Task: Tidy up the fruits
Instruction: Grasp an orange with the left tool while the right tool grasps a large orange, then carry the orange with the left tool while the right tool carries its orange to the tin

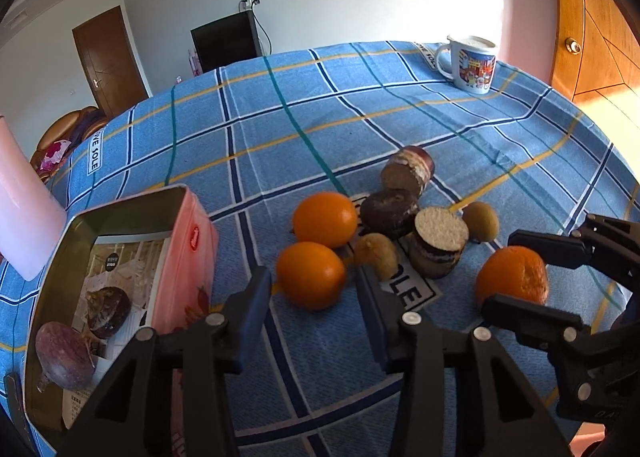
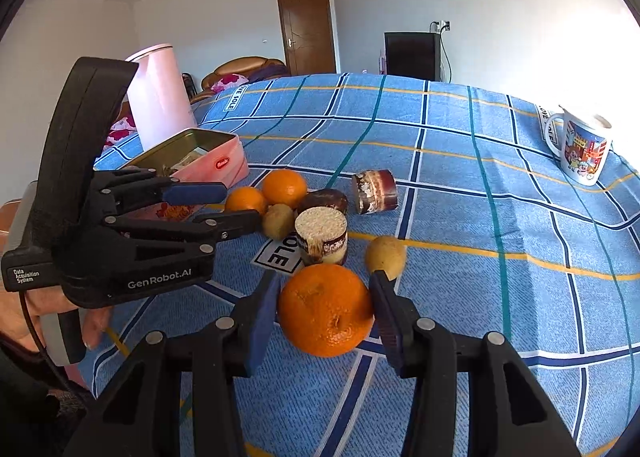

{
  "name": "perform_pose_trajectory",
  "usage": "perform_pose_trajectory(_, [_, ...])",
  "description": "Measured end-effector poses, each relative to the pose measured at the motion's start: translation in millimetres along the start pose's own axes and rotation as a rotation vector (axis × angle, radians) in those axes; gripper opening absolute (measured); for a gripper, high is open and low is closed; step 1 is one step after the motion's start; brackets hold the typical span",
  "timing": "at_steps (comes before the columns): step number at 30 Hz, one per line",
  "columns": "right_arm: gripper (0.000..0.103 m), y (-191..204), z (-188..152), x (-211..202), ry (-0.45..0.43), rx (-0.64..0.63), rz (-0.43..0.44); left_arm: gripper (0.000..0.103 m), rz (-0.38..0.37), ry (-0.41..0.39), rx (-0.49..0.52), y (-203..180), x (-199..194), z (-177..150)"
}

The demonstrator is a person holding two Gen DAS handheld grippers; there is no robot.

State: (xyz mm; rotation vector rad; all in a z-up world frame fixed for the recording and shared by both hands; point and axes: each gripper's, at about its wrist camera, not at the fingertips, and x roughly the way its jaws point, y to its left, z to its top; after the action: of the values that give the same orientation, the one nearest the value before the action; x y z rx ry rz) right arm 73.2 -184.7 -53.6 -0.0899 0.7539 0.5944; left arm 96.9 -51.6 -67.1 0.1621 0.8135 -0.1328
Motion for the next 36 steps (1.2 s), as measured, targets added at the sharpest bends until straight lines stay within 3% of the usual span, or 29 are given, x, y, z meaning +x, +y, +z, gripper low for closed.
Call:
perform_pose_trajectory(3, [0.048,3.2,0.3,3.3,0.015,-0.017,-0.008,0.036,0.000,0.015,-0.004,1.4,5.2,1.9])
perform_pose_trajectory(7, [0.048,4.7,-1.5,1.0,0.004,-0.028,-0.008,0.036,-0.028,-0.005,-0.023,4.6,-0.6,-0.7])
perform_pose_trajectory(17, [0.048,-3.3,-2.9,-13.9,-0.103,0.028,0.029,0.036,-0.047,-0.158,-0.060,5.2,-37.8,-11.0])
perform_pose_trajectory(36, [0.048,1.6,-8.0,-35.2,-0.261,-0.012,-0.003,0.036,0.003,-0.292,-0.099,2.6,-60.7,-21.9])
